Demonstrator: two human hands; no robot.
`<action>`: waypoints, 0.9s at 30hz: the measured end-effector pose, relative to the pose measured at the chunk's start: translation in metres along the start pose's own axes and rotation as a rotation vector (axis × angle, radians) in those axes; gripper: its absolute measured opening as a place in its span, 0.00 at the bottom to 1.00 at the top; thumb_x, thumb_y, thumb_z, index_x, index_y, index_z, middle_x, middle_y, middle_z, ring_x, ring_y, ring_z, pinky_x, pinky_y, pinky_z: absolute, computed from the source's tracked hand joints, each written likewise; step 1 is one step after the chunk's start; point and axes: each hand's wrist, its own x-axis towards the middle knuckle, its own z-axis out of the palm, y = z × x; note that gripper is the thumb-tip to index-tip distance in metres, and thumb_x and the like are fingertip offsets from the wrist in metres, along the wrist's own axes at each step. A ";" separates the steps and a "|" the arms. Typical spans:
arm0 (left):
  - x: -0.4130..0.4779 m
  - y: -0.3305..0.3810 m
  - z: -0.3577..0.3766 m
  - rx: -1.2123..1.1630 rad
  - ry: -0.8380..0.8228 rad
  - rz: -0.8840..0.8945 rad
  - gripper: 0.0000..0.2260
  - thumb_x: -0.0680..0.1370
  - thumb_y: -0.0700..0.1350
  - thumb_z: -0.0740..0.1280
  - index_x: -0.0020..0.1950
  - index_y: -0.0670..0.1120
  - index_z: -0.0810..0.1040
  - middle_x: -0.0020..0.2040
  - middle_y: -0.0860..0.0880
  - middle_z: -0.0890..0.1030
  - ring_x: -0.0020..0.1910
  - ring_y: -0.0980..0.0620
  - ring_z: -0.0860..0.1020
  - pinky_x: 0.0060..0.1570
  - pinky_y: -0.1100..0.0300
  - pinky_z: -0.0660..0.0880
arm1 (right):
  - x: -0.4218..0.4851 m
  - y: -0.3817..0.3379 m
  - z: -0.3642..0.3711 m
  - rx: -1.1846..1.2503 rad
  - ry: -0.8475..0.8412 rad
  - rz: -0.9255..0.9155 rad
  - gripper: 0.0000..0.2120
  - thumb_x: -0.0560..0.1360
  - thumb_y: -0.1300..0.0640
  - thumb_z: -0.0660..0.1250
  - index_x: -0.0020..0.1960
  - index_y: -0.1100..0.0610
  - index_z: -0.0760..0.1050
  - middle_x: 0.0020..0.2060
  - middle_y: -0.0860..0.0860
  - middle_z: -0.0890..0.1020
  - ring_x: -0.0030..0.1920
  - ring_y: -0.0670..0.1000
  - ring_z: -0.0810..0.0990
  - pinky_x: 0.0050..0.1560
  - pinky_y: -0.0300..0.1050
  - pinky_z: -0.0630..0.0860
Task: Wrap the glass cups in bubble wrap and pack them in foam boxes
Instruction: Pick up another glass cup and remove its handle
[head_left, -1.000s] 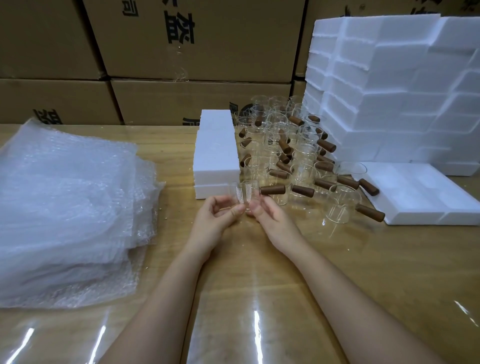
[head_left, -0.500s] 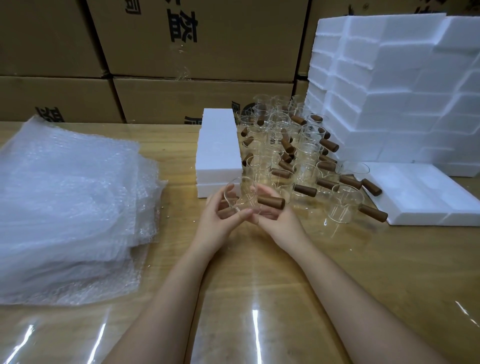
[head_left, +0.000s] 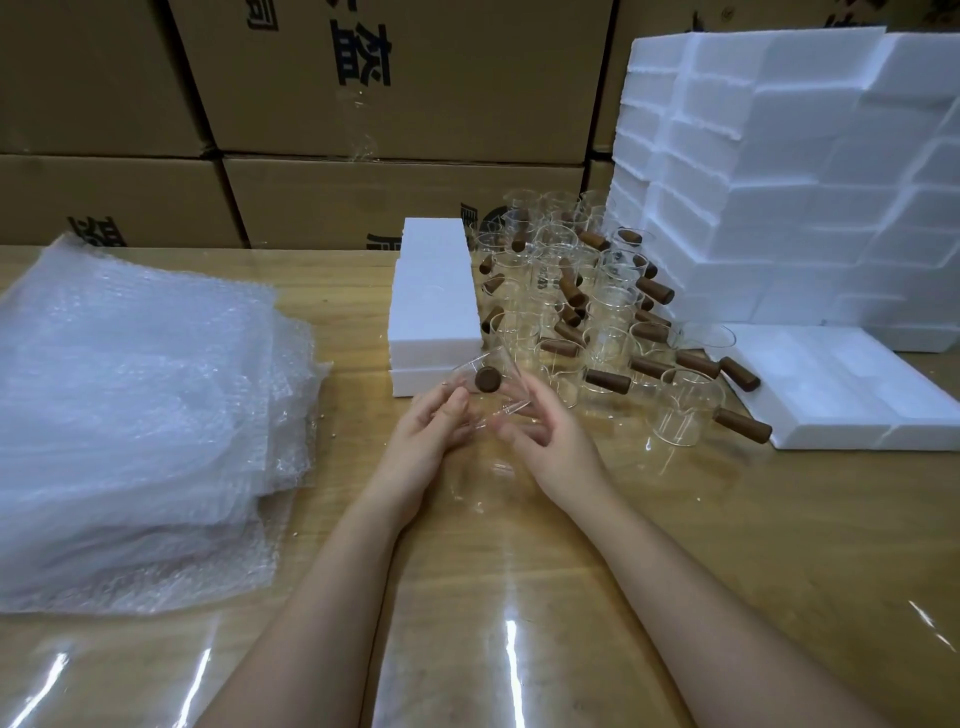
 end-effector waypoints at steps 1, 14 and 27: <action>0.000 -0.001 0.002 0.017 0.024 0.002 0.13 0.80 0.42 0.61 0.63 0.40 0.75 0.50 0.43 0.81 0.50 0.48 0.79 0.56 0.55 0.76 | -0.001 0.000 0.000 -0.026 0.050 -0.020 0.28 0.67 0.39 0.71 0.62 0.27 0.61 0.59 0.32 0.75 0.55 0.41 0.79 0.54 0.38 0.76; 0.000 0.000 0.010 -0.186 0.051 -0.032 0.15 0.71 0.52 0.67 0.51 0.44 0.81 0.49 0.48 0.85 0.48 0.54 0.83 0.44 0.66 0.77 | -0.006 -0.006 0.004 -0.174 0.141 -0.356 0.21 0.74 0.49 0.65 0.66 0.42 0.66 0.59 0.44 0.66 0.58 0.38 0.72 0.51 0.34 0.77; 0.002 -0.008 0.005 -0.154 0.072 -0.023 0.15 0.71 0.51 0.67 0.53 0.44 0.79 0.51 0.48 0.84 0.54 0.52 0.80 0.58 0.57 0.75 | 0.002 -0.009 -0.002 0.375 0.038 0.034 0.20 0.71 0.50 0.64 0.63 0.49 0.69 0.58 0.48 0.80 0.59 0.45 0.78 0.61 0.48 0.76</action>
